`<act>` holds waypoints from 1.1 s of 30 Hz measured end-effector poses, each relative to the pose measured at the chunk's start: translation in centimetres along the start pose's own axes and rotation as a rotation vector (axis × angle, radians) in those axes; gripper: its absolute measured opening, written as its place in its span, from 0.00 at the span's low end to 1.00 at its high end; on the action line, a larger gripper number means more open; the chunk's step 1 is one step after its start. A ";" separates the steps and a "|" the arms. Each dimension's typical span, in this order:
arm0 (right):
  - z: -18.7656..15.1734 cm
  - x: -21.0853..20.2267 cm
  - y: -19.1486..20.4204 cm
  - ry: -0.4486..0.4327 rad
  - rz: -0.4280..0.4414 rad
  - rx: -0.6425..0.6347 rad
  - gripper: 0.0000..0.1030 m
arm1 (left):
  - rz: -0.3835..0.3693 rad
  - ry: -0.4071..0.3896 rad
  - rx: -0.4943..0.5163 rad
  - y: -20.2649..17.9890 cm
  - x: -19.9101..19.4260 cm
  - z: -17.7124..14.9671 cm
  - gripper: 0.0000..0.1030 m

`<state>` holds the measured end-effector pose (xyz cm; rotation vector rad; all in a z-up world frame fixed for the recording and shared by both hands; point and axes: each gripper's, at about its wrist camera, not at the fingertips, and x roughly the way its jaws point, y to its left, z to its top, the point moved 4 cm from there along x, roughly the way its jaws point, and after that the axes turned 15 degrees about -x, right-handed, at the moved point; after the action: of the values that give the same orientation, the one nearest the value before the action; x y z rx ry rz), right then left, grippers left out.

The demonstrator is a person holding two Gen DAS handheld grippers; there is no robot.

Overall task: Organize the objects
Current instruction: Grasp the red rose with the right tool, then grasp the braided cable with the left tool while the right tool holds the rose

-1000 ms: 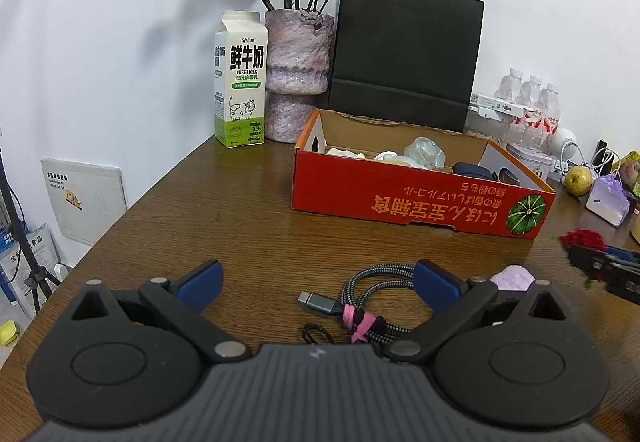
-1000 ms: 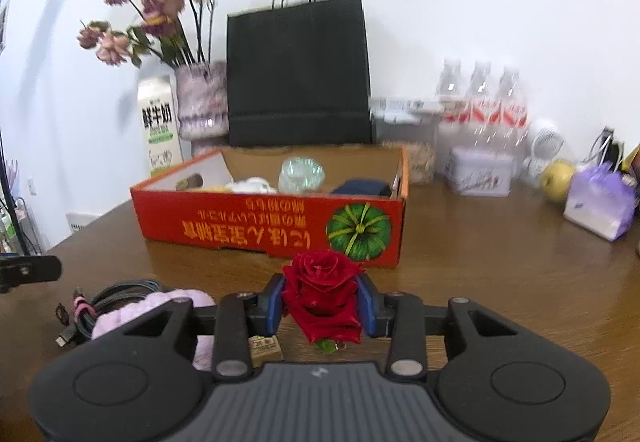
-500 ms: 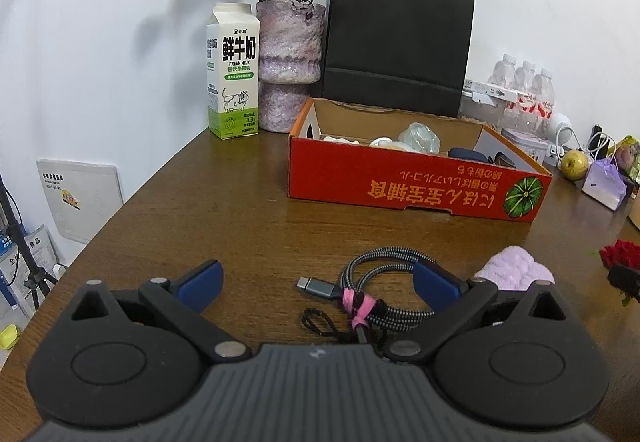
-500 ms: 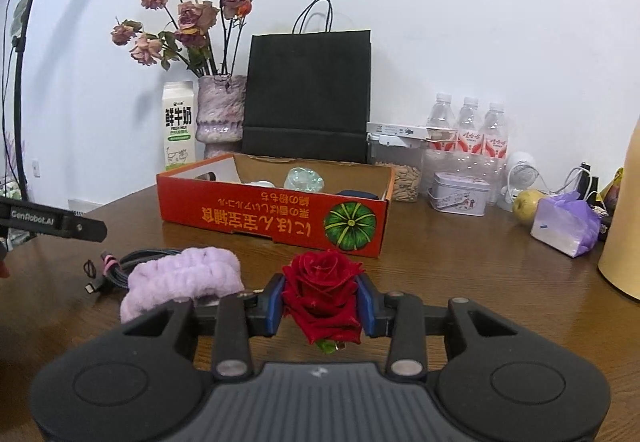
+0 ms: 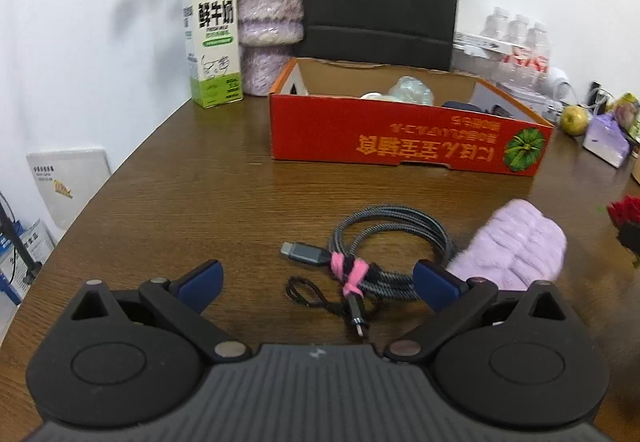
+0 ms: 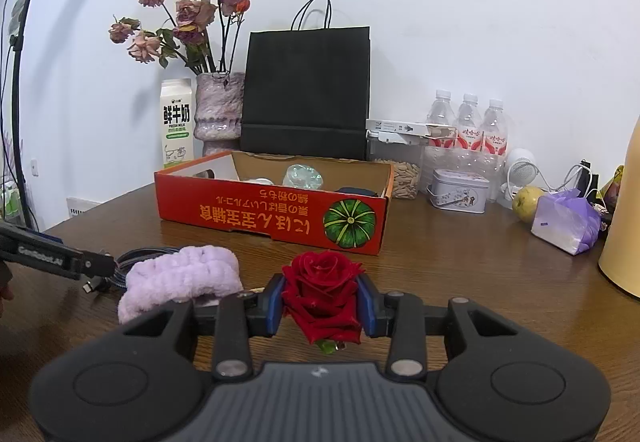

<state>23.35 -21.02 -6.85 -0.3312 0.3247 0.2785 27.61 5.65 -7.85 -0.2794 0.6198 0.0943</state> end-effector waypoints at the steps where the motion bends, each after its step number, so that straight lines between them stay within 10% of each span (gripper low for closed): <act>1: 0.0 0.0 0.0 0.001 0.001 0.001 0.35 | 0.014 0.002 -0.010 0.0 0.4 0.3 1.00; 6: 0.1 0.1 0.0 -0.001 0.000 0.005 0.35 | 0.105 0.041 -0.039 0.0 2.5 0.9 0.97; 11: 0.1 0.3 -0.2 0.004 0.006 0.015 0.35 | 0.120 0.043 -0.032 1.0 2.0 0.6 0.50; 16: 0.0 0.2 -0.2 0.002 0.008 0.020 0.35 | 0.128 0.035 -0.029 3.6 0.0 -0.1 0.48; 19: 0.1 0.1 0.0 -0.002 0.011 0.007 0.35 | 0.125 0.033 -0.035 5.1 -1.1 -0.3 0.50; 23: 0.2 0.0 0.1 -0.007 0.011 -0.001 0.35 | 0.098 0.043 -0.093 5.5 -2.0 -0.1 1.00; 33: 0.1 -0.1 0.1 -0.010 0.009 -0.004 0.35 | 0.073 0.160 -0.214 3.4 -0.5 0.0 1.00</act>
<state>23.30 -20.85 -6.74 -0.3323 0.3154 0.2892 26.57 8.90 -8.34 -0.4747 0.7803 0.2103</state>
